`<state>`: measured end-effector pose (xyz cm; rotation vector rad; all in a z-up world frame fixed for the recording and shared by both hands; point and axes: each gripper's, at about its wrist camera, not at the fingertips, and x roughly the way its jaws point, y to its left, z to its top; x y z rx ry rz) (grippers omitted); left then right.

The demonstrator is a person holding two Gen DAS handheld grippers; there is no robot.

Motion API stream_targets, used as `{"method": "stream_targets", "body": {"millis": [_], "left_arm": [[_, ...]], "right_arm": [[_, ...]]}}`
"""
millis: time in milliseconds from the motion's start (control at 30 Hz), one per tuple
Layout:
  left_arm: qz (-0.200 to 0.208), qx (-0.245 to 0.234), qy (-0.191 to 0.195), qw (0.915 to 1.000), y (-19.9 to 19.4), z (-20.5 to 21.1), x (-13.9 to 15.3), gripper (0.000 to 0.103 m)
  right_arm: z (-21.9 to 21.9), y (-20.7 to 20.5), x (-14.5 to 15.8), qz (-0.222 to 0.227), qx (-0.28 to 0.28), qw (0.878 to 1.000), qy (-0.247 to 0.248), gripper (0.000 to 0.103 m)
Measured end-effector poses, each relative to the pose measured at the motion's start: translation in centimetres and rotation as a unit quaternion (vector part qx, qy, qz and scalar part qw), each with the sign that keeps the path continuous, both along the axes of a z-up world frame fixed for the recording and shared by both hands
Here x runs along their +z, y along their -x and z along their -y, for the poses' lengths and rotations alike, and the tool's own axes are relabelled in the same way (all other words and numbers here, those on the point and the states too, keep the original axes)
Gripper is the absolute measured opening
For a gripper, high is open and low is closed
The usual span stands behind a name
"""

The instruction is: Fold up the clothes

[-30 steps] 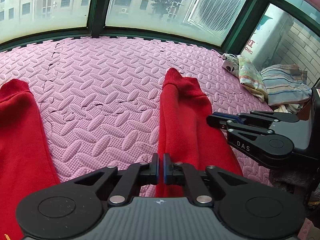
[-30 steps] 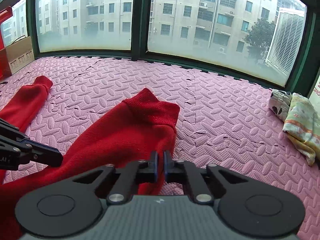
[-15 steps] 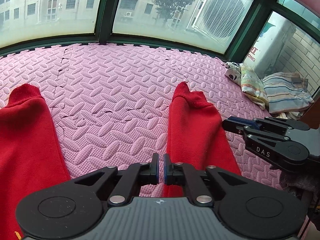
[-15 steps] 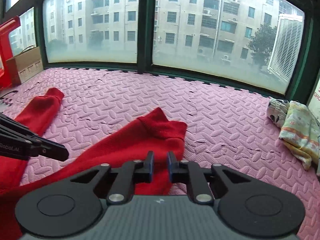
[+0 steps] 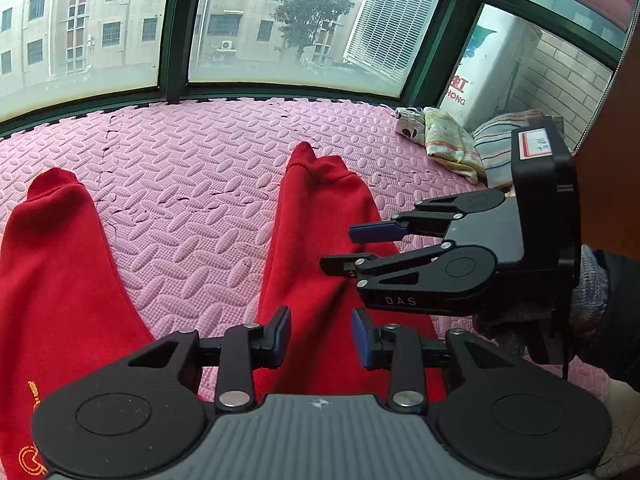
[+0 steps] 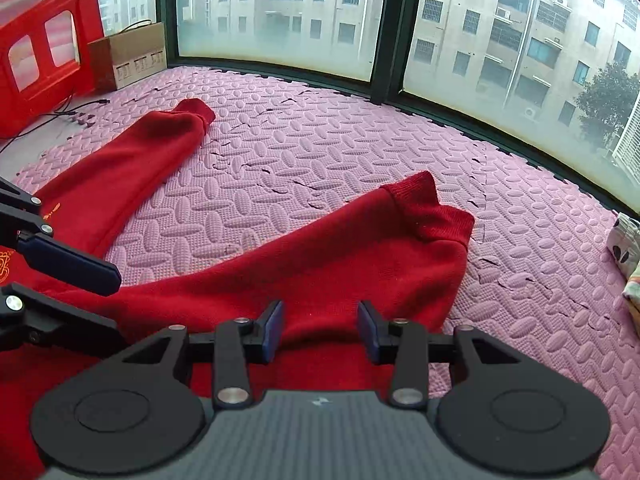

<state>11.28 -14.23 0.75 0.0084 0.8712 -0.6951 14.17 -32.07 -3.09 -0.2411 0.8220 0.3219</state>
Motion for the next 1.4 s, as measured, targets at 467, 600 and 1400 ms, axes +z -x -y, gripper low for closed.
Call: {"method": "stream_targets", "body": {"millis": [467, 600, 1400], "left_arm": [[-0.057, -0.08, 0.003, 0.9951, 5.2, 3.0, -2.0, 0.042], [-0.07, -0.121, 0.011, 0.9901, 7.1, 4.2, -2.1, 0.04], [-0.039, -0.057, -0.006, 0.9976, 3.9, 4.4, -1.8, 0.025]], "right_arm": [[0.5, 1.3, 1.9, -0.007, 0.017, 1.0, -0.002, 0.052], [0.1, 2.3, 1.1, -0.029, 0.036, 0.999, 0.008, 0.052], [4.1, 6.1, 2.6, -0.036, -0.016, 0.999, 0.01, 0.052]]}}
